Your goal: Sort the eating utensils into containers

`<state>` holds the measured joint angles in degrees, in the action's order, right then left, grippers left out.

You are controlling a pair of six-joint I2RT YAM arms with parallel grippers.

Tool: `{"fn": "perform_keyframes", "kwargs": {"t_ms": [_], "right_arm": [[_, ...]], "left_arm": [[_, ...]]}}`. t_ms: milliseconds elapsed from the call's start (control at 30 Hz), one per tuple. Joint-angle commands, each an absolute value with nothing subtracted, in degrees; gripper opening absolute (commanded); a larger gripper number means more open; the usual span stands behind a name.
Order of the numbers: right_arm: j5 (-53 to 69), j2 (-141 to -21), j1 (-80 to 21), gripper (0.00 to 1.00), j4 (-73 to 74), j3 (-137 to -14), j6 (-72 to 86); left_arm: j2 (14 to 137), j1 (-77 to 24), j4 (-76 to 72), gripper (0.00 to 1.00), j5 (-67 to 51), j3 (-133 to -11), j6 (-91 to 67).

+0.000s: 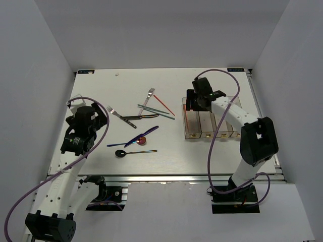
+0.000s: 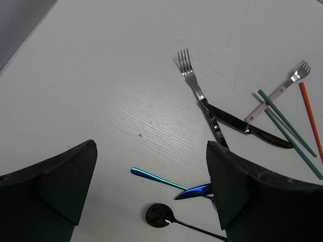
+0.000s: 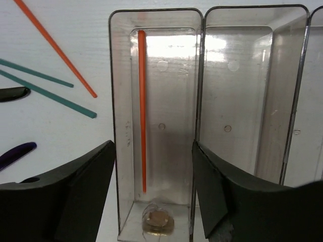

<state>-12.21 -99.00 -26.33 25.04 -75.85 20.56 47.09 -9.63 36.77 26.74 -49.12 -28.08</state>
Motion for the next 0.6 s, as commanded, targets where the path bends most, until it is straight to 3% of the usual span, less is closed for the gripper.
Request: {"fn": "perform_keyframes", "kwargs": {"t_ms": [0,133,200,333,467,567], "right_arm": [[-8.99,-95.36,-26.45,0.68,23.56,-76.98,20.57],[-1.33,-100.78,-28.91,0.67,20.66,-83.37,14.36],[-3.33,-105.71,-31.97,0.66,23.27,-89.35,10.75],[-4.21,-122.64,-34.19,0.61,31.27,-110.93,4.05],[-2.03,-132.61,-34.36,0.61,36.21,-123.98,0.54],[-3.24,-135.70,-34.80,0.61,34.55,-125.07,-1.56]], "left_arm": [[47.20,-9.05,35.25,0.98,25.67,-48.87,-27.51],[47.81,-8.35,35.16,0.98,24.79,-48.95,-27.33],[48.08,-8.26,35.16,0.98,24.61,-48.87,-27.25],[48.08,-8.17,35.33,0.98,24.70,-48.78,-27.33],[48.08,-8.09,34.98,0.98,24.43,-48.78,-27.25],[48.34,-8.09,34.98,0.98,23.73,-48.69,-27.07]]}}
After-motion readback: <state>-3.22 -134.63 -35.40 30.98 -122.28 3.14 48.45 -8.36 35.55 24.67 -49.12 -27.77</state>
